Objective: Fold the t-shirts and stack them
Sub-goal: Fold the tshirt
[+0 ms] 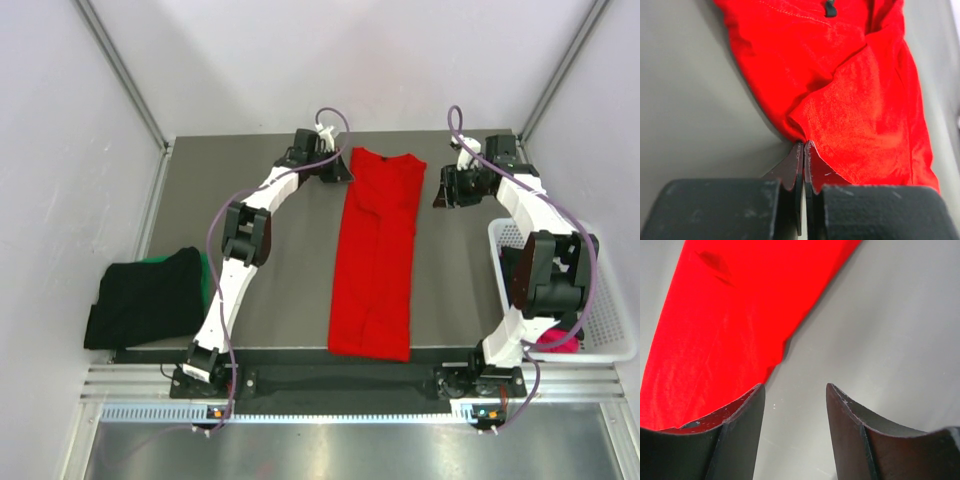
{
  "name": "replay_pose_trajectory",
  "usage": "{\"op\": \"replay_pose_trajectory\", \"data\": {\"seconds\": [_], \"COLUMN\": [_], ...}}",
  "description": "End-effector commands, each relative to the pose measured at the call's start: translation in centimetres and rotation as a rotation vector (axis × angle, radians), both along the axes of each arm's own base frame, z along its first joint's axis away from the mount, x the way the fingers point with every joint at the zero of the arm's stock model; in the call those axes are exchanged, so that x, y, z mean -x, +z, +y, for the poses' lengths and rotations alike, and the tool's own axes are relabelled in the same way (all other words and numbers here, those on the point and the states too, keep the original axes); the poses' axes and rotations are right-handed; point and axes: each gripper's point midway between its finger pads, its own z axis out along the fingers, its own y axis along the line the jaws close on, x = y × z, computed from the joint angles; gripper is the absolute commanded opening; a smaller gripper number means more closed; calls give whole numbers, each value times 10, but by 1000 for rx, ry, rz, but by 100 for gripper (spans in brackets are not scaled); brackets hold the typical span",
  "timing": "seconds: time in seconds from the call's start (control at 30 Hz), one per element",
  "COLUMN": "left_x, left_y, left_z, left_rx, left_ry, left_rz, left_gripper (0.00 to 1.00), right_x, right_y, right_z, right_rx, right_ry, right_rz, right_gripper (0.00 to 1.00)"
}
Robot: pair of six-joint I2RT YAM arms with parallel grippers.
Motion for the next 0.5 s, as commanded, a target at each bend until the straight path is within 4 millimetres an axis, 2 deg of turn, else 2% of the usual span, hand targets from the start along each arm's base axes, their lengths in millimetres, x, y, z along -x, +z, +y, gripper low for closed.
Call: {"op": "replay_pose_trajectory", "data": {"seconds": [0.0,0.3,0.47], "left_x": [-29,-45,-51], "left_y": [-24,-25,-22], "left_z": [42,96,113], "left_rx": [-148,-194,-206], "left_ry": [182,283,294], "left_rz": [-13,6,-11], "left_gripper": [0,0,0], "right_x": [-8,-11,-12], "right_y": [19,14,11], "right_z": [1,2,3], "right_rx": [7,0,-6], "right_ry": [17,22,25], "right_rz": [-78,-68,-59], "right_gripper": [53,53,53]}}
